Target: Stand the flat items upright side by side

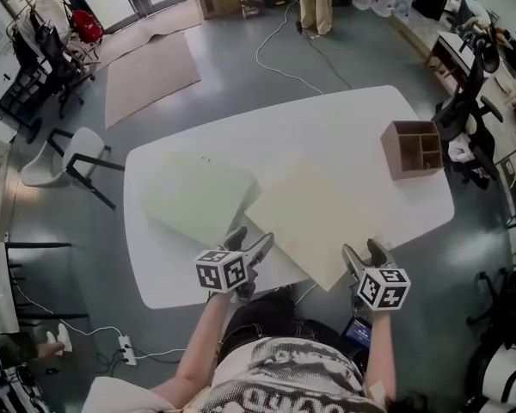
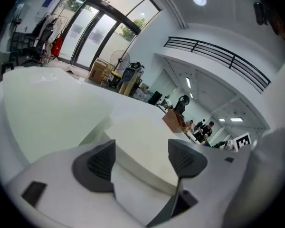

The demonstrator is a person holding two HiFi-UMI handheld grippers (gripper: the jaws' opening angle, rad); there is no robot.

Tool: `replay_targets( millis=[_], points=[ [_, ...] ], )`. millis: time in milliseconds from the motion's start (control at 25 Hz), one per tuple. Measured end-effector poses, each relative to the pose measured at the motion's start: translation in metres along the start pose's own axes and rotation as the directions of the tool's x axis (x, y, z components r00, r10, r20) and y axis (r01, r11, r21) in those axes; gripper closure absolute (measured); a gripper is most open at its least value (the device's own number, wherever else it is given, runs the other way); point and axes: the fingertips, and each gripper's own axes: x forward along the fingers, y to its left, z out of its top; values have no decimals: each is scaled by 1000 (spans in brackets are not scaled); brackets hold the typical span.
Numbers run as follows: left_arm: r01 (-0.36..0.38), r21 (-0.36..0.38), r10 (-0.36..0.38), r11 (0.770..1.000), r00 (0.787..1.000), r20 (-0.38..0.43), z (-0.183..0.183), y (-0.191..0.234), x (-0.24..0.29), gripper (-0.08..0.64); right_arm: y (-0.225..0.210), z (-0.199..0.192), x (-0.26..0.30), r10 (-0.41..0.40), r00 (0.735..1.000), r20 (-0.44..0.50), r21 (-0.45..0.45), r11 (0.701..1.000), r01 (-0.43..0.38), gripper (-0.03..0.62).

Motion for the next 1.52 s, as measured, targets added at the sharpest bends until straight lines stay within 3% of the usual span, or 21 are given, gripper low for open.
replay_targets(
  millis=[160,240,520,640,760,1000,1200,1360,1520],
  points=[
    [-8,-102,4,995,999,-41,-9,23,22,202,-25,-8,23,-49,998,-29,157,986,53,206],
    [-20,-131,13,991,998,-59,-10,32,32,195,-38,-6,29,-76,997,-11,220,972,77,202],
    [-73,-106,61,992,993,-105,-17,38,51,184,-81,15,31,-159,987,-6,281,947,154,202],
    [-96,-139,78,986,989,-128,-23,38,57,182,-93,14,40,-113,992,-47,311,942,123,187],
    [-109,-226,82,968,989,-125,-30,43,59,176,-94,8,51,-54,993,-106,309,947,85,187],
    [-69,-352,55,933,997,-48,-28,51,61,160,-95,3,65,36,988,-147,291,957,9,192],
    [-62,-337,69,939,998,11,-26,54,58,160,-91,-1,75,118,981,-155,281,957,-71,190],
    [-58,-371,103,927,989,104,-12,53,63,177,-93,1,79,163,971,-174,278,954,-111,189],
    [-83,-318,148,945,971,187,19,43,55,216,-93,7,84,229,957,-179,307,937,-167,195]
  ],
)
